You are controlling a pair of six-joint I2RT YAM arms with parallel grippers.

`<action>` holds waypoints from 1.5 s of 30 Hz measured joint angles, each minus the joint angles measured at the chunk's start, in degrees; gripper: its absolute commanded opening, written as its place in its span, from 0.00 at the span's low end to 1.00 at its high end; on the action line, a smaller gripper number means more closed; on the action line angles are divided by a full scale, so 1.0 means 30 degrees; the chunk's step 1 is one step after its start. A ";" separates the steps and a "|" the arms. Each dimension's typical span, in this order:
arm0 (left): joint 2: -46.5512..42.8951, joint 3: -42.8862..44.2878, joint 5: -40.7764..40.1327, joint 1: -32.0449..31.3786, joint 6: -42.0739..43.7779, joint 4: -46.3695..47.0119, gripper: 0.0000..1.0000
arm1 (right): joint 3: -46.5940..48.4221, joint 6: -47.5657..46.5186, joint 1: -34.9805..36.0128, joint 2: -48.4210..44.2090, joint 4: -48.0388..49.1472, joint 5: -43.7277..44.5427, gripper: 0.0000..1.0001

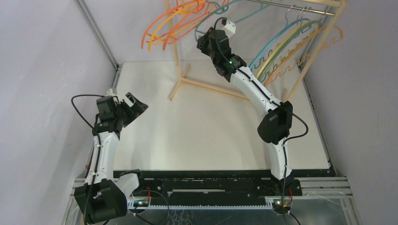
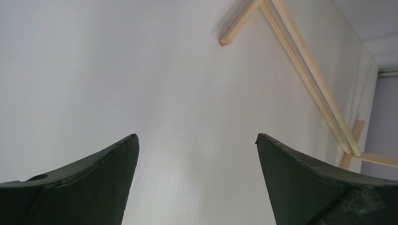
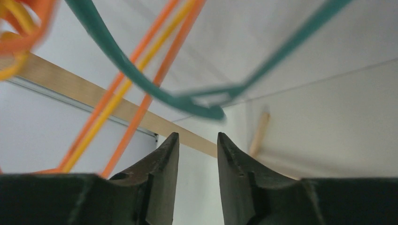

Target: Organize the hangers

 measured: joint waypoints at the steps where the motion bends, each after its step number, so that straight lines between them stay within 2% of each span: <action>1: 0.0044 0.0000 0.0007 0.0007 -0.0007 0.0000 1.00 | -0.0525 -0.0022 0.0007 -0.0240 -0.0182 0.0058 0.53; 4: 0.0087 0.0000 0.0029 0.0015 0.0000 0.0000 1.00 | -0.1836 -0.0022 0.0073 -0.0962 -0.0619 0.0168 0.66; 18: -0.0284 0.0000 0.0044 0.0015 0.0007 0.0000 1.00 | -0.5821 -0.1020 0.1617 -0.6674 -0.0772 0.0568 0.71; 19: -0.0357 0.0000 0.0095 0.0022 0.0015 0.0007 1.00 | -0.6105 -0.1137 0.1800 -0.7053 -0.0787 0.0568 0.74; 21: -0.0415 -0.0007 0.0291 0.0022 0.0022 0.0015 1.00 | -0.6652 -0.1464 0.2215 -0.7694 -0.0860 0.0576 0.98; 22: -0.0415 -0.0007 0.0415 0.0022 0.0051 0.0022 1.00 | -0.7169 -0.1785 0.2557 -0.8138 -0.0831 0.0612 0.99; 32: -0.0379 -0.0015 0.0831 0.0029 0.1690 -0.0656 1.00 | -1.5081 -0.7359 0.6353 -1.4149 -0.1100 0.1734 1.00; 39: -0.0124 -0.0007 0.1064 0.0029 0.2506 -0.1013 1.00 | -1.8557 -0.7868 0.6156 -1.7813 -0.3395 0.1960 1.00; 45: -0.0124 -0.0022 0.1290 -0.0109 0.3264 -0.0998 1.00 | -2.2301 -0.7322 0.5661 -1.9402 -0.4503 0.1909 1.00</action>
